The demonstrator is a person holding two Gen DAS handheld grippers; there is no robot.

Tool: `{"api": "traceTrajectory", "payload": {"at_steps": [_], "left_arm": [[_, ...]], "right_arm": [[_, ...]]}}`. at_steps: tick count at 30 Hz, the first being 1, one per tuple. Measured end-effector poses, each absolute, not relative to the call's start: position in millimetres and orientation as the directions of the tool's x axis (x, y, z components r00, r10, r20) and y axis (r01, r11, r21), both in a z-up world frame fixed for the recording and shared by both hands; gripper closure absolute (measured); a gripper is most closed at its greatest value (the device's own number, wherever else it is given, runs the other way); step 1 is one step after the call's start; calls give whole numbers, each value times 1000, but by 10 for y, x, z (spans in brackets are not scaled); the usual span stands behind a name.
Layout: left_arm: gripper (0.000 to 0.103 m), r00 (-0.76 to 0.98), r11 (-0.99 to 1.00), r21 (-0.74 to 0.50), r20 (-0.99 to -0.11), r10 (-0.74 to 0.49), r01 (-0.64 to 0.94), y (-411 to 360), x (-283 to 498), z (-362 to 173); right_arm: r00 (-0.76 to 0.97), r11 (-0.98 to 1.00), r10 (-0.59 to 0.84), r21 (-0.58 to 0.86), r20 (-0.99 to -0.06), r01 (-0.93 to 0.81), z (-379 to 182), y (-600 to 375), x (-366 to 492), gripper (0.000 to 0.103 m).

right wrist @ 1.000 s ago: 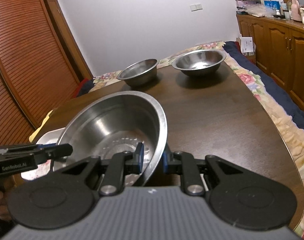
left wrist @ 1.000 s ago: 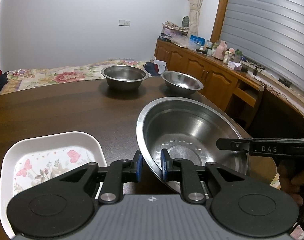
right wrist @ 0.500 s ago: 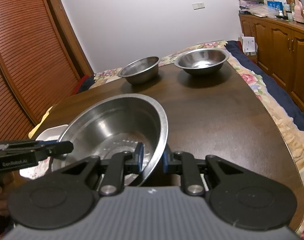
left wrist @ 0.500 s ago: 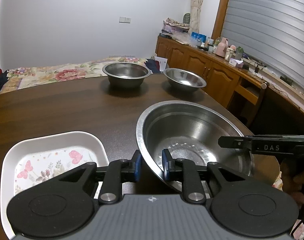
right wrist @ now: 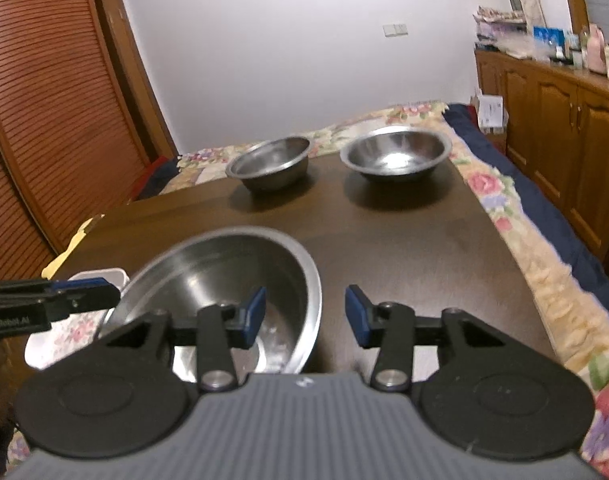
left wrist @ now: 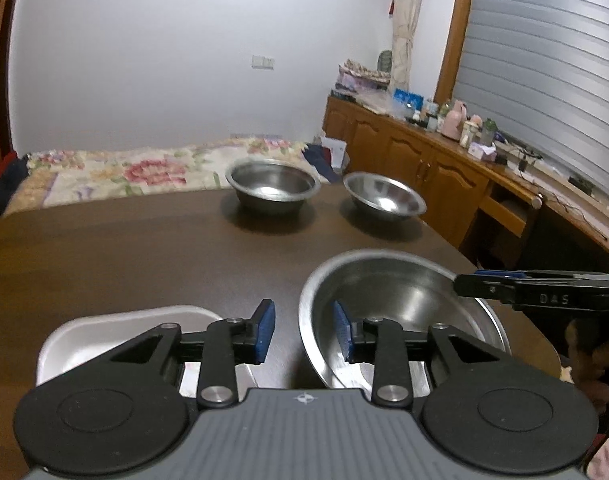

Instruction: Organize plates and bowls

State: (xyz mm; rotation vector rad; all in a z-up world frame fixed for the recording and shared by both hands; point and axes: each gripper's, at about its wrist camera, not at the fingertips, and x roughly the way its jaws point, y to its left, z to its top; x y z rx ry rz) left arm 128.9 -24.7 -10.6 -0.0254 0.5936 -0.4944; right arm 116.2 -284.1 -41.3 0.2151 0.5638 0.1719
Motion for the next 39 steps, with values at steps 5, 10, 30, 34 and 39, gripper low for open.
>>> {"api": "traceTrajectory", "payload": {"at_steps": [5,10,30,34,39], "left_arm": [[60,759,897,-131,-490,-428,421,-190,1319,94],[56,784,896,-115,-445,-433,429,-144,1333,342],[39,823,894,-20,-381,-422,449,-268,1596,675],[14,822,893,-31,-377,-427,450,-284,1690,603],[6,824,900,-40,-386,-415,434,-274,1832,558]], "right_arm": [[854,970,210,210,-477,-121,-191,-2865,1156,56],[881,972,211,184,-423,-144,92,-2912,1086,56],[917,973,232,66,-325,-223,495,-2860,1243,56],[911,971,241,72,-334,-230,452,-2849,1353,52],[910,968,247,50,-332,-245,443,-2823,1511,22]]}}
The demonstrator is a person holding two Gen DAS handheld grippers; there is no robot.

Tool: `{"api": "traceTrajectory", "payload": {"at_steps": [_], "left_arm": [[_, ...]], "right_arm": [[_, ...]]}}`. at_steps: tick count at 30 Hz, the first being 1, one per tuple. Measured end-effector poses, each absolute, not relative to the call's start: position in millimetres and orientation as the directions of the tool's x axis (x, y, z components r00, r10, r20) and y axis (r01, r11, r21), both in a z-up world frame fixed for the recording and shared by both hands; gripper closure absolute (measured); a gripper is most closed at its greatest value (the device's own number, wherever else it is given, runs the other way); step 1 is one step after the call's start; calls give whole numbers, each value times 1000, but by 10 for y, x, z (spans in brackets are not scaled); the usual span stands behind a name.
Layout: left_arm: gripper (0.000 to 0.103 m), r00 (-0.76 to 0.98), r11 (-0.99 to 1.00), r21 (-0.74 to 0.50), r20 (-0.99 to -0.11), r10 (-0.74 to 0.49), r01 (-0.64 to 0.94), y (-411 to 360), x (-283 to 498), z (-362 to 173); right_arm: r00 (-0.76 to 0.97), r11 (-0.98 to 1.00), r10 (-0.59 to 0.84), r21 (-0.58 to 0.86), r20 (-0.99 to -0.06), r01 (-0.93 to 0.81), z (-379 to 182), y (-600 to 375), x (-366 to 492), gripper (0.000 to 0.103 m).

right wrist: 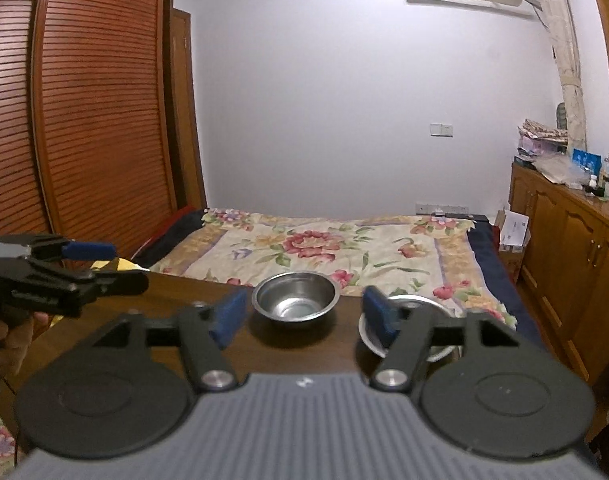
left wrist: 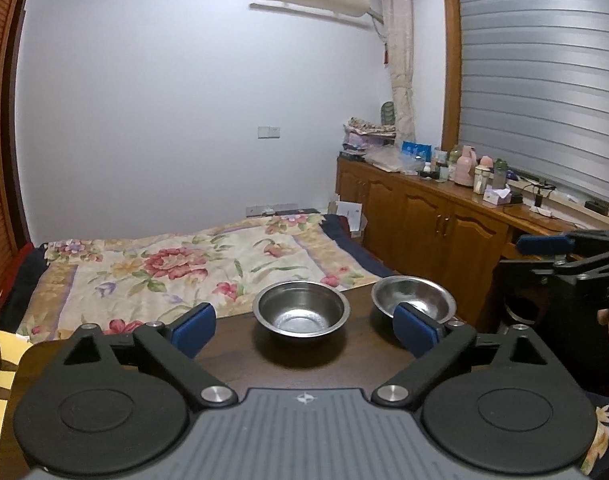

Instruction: Organize plates and bowls

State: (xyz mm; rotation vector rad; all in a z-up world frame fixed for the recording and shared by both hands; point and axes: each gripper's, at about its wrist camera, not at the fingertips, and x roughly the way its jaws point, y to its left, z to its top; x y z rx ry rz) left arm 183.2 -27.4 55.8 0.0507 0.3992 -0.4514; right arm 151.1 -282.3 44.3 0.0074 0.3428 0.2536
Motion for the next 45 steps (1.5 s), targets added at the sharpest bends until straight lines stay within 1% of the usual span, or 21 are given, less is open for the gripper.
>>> {"api": "traceTrajectory", "payload": {"at_steps": [1,3,4,12,17,18,19,21,23,25,26,27,28,29,31,32,34,38,40,42,45], "left_arm": [[6,826,903,-39,-389,-408,428,-264,1859,555],[6,830,909,-40,-394,-395,414,-242,1919,554],[5,831,912,-40,-398,-389,408,-237,1955,559],[5,841,930,-27,-417,-345,368,-285,2251,546],[6,831,934,-38,-446,-333,354,-366,2487,410],[6,828,934,-35,-452,-332,355,-384,2527,388],[8,825,935,-31,-460,-328,354,-403,2576,360],[14,823,936,-34,-466,-325,351,-422,2659,312],[24,811,935,-49,-483,-329,350,-440,2764,268],[30,798,934,-62,-502,-334,352,-454,2870,217],[35,793,934,-63,-511,-332,351,-463,2917,196],[37,788,934,-62,-518,-331,351,-477,2953,176],[44,784,934,-60,-526,-330,352,-491,2997,150],[49,780,933,-61,-531,-330,354,-496,3039,130],[53,769,932,-67,-546,-333,357,-525,3112,76],[55,761,931,-72,-554,-336,358,-535,3151,45],[57,749,929,-77,-570,-339,362,-568,3220,-7],[59,723,927,-97,-599,-344,361,-595,3373,-95],[59,713,930,-101,-614,-338,354,-613,3427,-134],[59,696,934,-106,-639,-326,340,-615,3492,-191],[59,669,930,-146,-658,-345,337,-593,3560,-269]], "right_arm": [[911,967,250,44,-328,-249,451,-2822,1541,13],[912,965,255,31,-322,-259,469,-2815,1591,6],[911,964,258,23,-322,-265,487,-2821,1633,4],[883,945,297,-18,-363,-325,617,-2902,2016,3],[872,946,293,-12,-392,-324,518,-2940,2310,5],[866,946,297,-2,-401,-325,488,-2946,2374,8],[859,944,304,11,-413,-329,451,-2949,2442,12],[847,943,312,35,-430,-330,372,-2950,2551,14],[835,941,323,60,-445,-332,290,-2953,2655,17],[819,940,330,80,-469,-333,201,-2944,2764,26],[811,939,333,88,-481,-333,163,-2937,2818,29],[802,938,336,96,-494,-334,119,-2929,2878,36],[793,937,338,104,-506,-333,76,-2918,2933,42],[785,937,339,112,-519,-331,38,-2908,2986,44],[766,936,343,127,-544,-329,-40,-2884,3092,54],[757,936,342,130,-556,-328,-77,-2873,3131,56],[745,936,342,135,-573,-326,-141,-2840,3195,60],[721,934,347,145,-600,-328,-209,-2791,3339,62],[707,930,355,159,-612,-330,-230,-2758,3378,66],[695,927,364,165,-620,-338,-247,-2731,3422,66],[676,921,373,164,-635,-354,-271,-2677,3456,66]]}}
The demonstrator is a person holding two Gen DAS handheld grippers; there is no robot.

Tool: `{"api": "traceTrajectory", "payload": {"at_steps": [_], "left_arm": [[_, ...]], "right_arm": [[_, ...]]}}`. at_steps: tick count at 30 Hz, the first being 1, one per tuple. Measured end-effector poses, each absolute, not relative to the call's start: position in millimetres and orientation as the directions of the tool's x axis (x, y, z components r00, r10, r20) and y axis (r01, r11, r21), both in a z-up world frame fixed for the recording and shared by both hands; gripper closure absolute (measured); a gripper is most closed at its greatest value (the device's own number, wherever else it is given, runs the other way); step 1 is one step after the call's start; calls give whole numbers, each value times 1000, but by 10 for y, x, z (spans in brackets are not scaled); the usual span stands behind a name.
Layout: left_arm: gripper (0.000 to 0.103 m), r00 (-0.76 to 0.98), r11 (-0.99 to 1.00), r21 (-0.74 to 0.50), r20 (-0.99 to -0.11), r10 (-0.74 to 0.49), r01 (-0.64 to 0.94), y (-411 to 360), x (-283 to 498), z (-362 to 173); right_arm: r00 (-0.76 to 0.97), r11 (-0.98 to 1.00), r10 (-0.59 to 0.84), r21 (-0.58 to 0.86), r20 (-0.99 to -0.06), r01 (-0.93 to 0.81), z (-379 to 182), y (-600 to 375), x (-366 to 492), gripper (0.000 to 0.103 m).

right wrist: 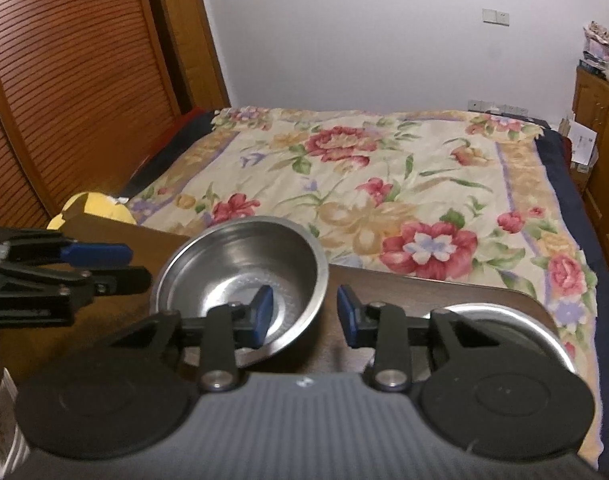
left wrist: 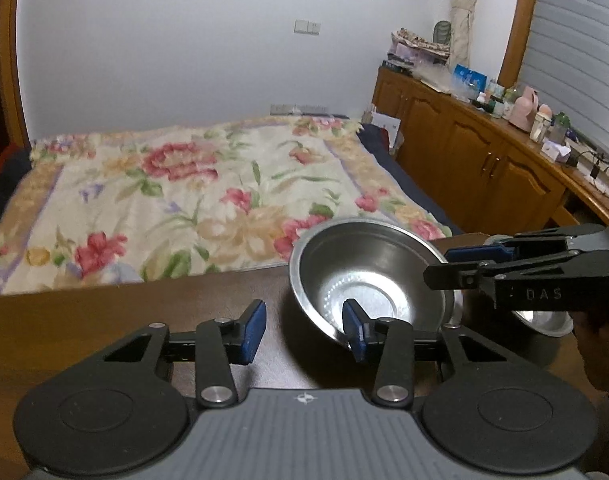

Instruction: Organize plates and bowls

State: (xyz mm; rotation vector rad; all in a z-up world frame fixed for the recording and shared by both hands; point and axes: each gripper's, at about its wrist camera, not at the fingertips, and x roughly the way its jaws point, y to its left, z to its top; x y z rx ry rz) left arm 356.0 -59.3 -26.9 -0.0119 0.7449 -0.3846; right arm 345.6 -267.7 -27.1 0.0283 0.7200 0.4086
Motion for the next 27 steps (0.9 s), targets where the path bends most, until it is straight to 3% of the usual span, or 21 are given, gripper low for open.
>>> {"api": "traceTrajectory", "payload": {"at_steps": [6,10,19,27], "left_arm": [[60,646,927,-188,-672,-362,324,-554,3634,-329],[81,618,919,-236,-683,-389,317,-528,3670,-350],[87,634,922,-231,-673,-382,311,-508,3509,-232],[88,661,918,-234,-639,-394,320,-529,3350,-10]], "right_arm": [[650,917,377,168,-660,-361,-334,-2629,3517,67],[631,912,389,186,-671,-365,-363,-2595,3547,77],[637,912,397,207,-660,-355,-284,-2592,3470,88],[670,918,389,207,-632,-338,-125,-2632,3349,89]]}}
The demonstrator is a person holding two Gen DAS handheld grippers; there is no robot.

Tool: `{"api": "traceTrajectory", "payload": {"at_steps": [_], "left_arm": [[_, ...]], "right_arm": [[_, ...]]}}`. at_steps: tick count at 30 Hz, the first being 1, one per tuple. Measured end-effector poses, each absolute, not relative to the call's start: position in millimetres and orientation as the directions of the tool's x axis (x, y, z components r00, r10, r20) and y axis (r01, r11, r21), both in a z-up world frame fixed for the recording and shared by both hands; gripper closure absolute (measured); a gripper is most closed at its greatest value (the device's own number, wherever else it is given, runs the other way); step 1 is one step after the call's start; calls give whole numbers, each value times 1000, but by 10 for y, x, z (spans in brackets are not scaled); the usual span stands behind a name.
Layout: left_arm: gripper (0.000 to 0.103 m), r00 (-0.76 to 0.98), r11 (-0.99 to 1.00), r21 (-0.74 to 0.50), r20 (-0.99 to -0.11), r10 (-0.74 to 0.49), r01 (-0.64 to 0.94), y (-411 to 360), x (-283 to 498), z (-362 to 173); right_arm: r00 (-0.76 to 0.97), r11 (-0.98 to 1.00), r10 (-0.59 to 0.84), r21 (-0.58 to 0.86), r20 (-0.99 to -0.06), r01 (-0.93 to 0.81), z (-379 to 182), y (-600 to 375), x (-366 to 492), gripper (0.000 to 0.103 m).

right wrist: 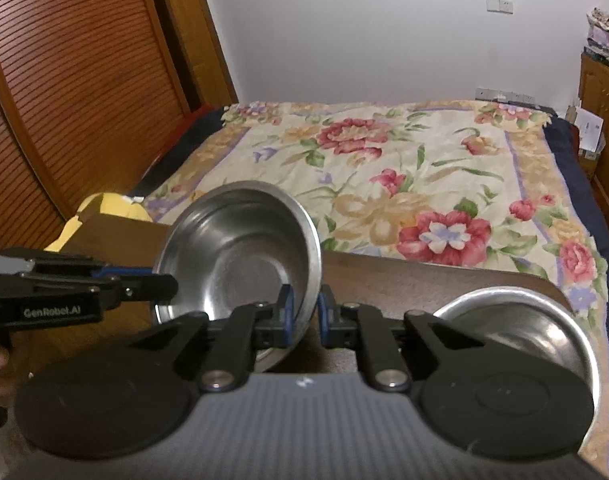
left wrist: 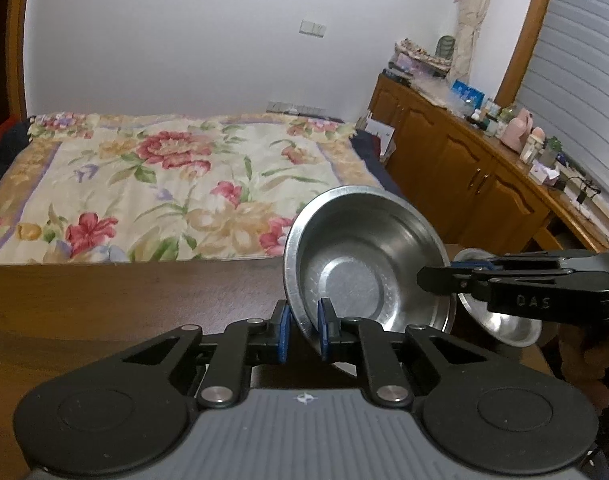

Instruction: Organize plates and bowls

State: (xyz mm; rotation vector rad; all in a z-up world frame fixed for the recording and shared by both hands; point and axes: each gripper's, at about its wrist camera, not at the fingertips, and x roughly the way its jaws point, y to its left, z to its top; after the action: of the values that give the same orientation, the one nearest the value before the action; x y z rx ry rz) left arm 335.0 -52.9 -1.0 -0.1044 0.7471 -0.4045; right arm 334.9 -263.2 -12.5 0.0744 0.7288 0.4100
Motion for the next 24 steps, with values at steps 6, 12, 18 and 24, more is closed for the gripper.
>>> {"api": "traceTrajectory", "payload": {"at_steps": [6,12,18,24], "left_arm": [[87,682,909,-224,-604,-412,351,-559,3198,179],[87,702,905,-212,-574,-420,368,-537,3042,330],[87,708,892,-213,-547,-447,398,-519,2852,464],[87,711,881,-210,-525,-468,425,-493,2633,541]], "right_arm": [[692,922,384,218,-611,-319,23,-2706,3245,89],[717,925,379,215,-586,-313,159,-2721,3095,89],[739,932,364,214,-567,-294,255,-2720,2924,89],[758,936,352,216,-549,-278,323,-2753,2706,89]]}}
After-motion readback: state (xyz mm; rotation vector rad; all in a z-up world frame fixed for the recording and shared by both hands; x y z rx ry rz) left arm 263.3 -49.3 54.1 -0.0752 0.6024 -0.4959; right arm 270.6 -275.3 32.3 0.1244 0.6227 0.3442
